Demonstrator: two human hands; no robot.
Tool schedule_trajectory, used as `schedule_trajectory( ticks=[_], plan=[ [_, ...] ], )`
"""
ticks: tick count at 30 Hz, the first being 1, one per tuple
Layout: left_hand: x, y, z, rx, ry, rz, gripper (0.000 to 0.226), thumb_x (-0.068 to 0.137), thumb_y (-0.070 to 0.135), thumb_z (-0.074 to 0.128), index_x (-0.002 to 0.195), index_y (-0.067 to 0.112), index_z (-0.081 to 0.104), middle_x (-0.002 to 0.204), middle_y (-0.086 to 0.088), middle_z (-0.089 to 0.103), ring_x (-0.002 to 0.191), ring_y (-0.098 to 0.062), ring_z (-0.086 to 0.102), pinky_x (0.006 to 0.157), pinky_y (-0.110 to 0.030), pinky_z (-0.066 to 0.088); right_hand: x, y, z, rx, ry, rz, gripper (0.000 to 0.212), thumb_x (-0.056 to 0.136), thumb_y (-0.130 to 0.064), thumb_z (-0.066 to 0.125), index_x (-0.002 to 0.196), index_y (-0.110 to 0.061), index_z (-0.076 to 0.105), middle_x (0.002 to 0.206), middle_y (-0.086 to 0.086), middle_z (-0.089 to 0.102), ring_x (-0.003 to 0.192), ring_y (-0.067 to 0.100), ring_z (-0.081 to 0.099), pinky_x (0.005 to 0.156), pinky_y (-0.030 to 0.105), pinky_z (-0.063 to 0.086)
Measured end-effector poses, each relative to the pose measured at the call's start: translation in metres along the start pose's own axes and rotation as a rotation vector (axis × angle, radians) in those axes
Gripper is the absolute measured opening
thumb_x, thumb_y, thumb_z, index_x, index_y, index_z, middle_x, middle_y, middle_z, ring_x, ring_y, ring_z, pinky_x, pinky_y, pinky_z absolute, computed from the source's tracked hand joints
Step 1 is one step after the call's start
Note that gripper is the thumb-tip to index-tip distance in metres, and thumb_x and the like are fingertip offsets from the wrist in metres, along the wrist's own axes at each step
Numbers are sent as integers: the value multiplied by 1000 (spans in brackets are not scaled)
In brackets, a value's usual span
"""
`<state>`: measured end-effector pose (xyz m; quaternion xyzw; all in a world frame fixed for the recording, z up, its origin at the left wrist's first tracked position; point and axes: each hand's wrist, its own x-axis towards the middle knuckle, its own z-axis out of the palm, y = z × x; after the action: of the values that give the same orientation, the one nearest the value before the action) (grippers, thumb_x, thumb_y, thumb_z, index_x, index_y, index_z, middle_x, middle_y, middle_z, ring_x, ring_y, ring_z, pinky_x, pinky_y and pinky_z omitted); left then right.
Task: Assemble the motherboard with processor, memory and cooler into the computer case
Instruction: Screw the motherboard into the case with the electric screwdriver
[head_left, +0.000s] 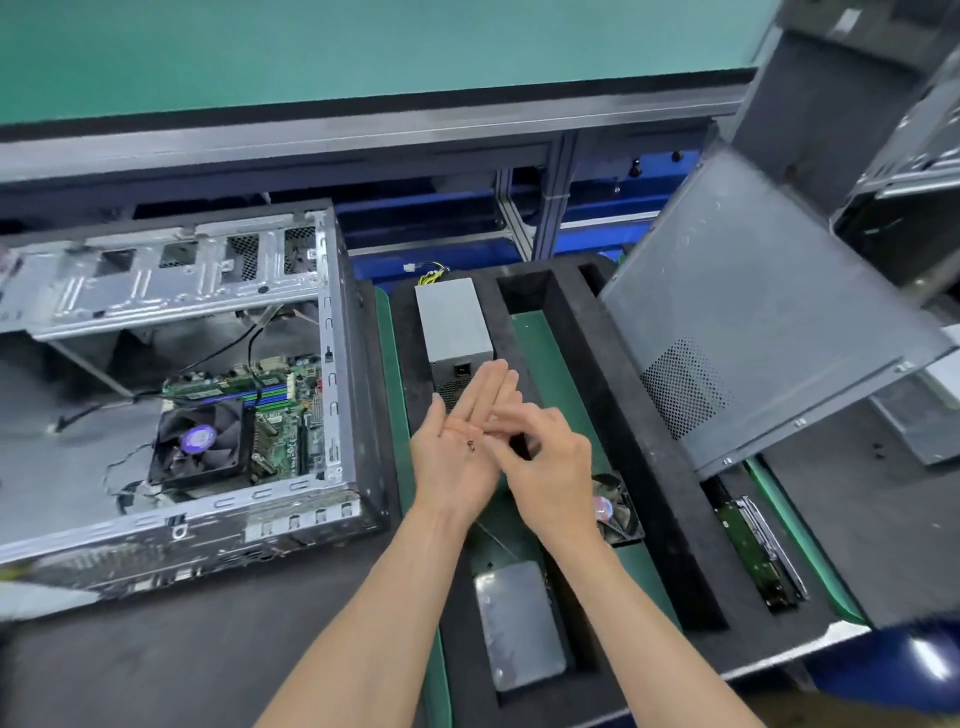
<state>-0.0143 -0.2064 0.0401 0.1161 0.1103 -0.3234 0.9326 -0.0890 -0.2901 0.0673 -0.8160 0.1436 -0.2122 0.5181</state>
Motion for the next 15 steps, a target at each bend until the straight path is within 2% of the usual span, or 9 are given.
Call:
schedule_trajectory(
  ticks=[2,4,7,8,9,10,12,13,15],
  plan=[
    [0,2,1,22,-3,7,62,107,43,28,136,-5,55,145,-19,53,133,-31,54,103,-42,51,3,1,-4,-48,-22,-46,32,79,-6,83,106,-21,78,96,-3,71,88,0,63,77,8,42],
    [-1,7,-2,28,12,6,57,107,38,32,135,-6,56,145,-19,53,133,-32,54,105,-42,50,6,1,-9,-56,66,-104,29,81,0,79,105,-17,76,93,-7,72,81,7,65,74,13,47],
    [-8,13,-11,59,35,-4,51,107,33,36,132,-6,59,143,-20,54,131,-33,55,102,-43,52,11,5,-17,-52,213,-29,17,87,3,69,96,-11,73,84,-11,70,78,6,66,70,11,48],
    [-10,15,-14,67,34,-1,51,107,33,36,132,-6,59,143,-20,55,130,-33,56,102,-43,52,12,8,-18,-97,186,22,15,88,3,68,94,-10,72,81,-10,70,75,5,65,69,12,49],
    [-11,18,-18,69,37,5,51,108,33,36,131,-6,60,143,-19,55,130,-32,56,102,-43,52,13,13,-17,-172,71,73,14,88,2,67,93,-10,72,78,-7,70,71,6,65,71,17,53],
    [-12,20,-21,65,40,12,51,108,32,35,131,-5,60,143,-19,55,130,-32,56,102,-43,51,14,19,-15,-272,-127,115,14,88,-1,66,95,-10,73,80,-2,71,71,8,65,76,25,56],
    [-11,25,-24,40,48,25,50,107,32,36,129,-6,62,142,-19,56,129,-32,57,103,-43,51,10,29,-3,-522,-577,153,17,92,-8,63,105,-12,72,97,8,74,91,22,67,89,36,55],
    [-10,27,-24,29,53,30,50,107,31,37,128,-6,63,141,-19,57,129,-32,57,103,-43,51,6,34,6,-634,-730,150,19,94,-11,61,110,-11,70,107,13,71,103,29,64,93,37,52],
    [-8,27,-25,22,62,38,49,107,32,39,127,-5,64,140,-18,58,128,-32,58,101,-43,52,-5,45,21,-770,-890,159,21,98,-11,55,116,-5,62,119,20,60,115,38,56,90,39,48]
  ],
)
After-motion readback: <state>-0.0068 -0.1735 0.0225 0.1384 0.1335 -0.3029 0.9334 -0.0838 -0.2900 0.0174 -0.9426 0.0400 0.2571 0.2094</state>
